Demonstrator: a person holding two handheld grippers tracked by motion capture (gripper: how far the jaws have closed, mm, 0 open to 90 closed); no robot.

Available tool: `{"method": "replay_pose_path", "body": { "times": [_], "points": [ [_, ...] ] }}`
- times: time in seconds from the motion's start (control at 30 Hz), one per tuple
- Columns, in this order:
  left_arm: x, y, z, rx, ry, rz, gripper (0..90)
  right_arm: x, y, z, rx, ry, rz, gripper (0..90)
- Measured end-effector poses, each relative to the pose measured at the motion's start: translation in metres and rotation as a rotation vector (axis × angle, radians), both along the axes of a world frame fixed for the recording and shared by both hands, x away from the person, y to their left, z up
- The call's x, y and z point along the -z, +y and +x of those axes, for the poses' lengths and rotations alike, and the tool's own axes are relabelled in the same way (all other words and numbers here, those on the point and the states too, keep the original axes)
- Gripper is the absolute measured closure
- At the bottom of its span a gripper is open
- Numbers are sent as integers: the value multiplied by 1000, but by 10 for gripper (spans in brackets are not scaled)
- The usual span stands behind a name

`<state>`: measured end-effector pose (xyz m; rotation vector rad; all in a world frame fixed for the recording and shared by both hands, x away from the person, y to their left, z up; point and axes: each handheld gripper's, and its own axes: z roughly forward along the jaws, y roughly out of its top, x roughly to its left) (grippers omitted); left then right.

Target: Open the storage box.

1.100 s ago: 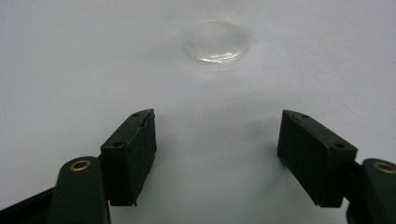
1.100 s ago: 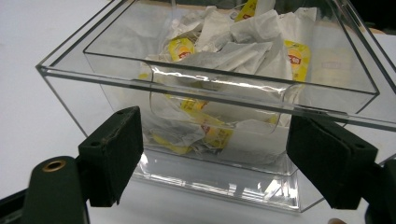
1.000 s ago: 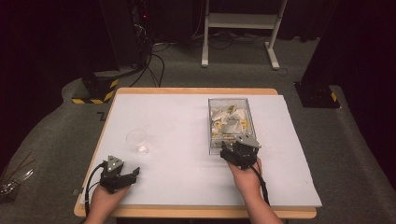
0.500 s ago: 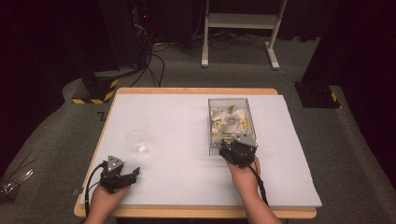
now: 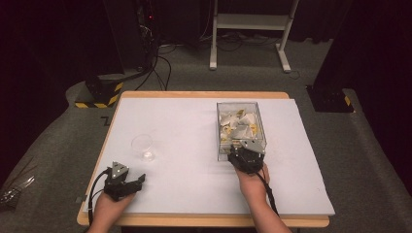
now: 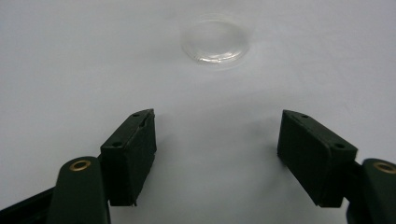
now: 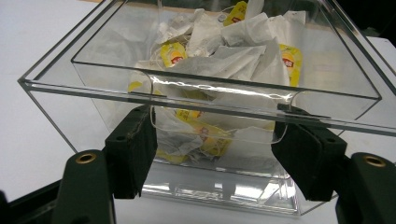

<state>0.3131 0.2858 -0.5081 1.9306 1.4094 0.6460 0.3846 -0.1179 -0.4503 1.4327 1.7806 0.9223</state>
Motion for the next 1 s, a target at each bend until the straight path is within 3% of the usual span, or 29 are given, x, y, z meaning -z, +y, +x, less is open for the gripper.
{"method": "replay_pose_path", "body": {
  "times": [0.57,1.0],
  "points": [
    [0,0,0,0,0,0,283,0,0,-4,-7,1,3,319],
    [0,0,0,1,0,0,283,1,-4,-17,-19,-8,10,319]
  ]
}}
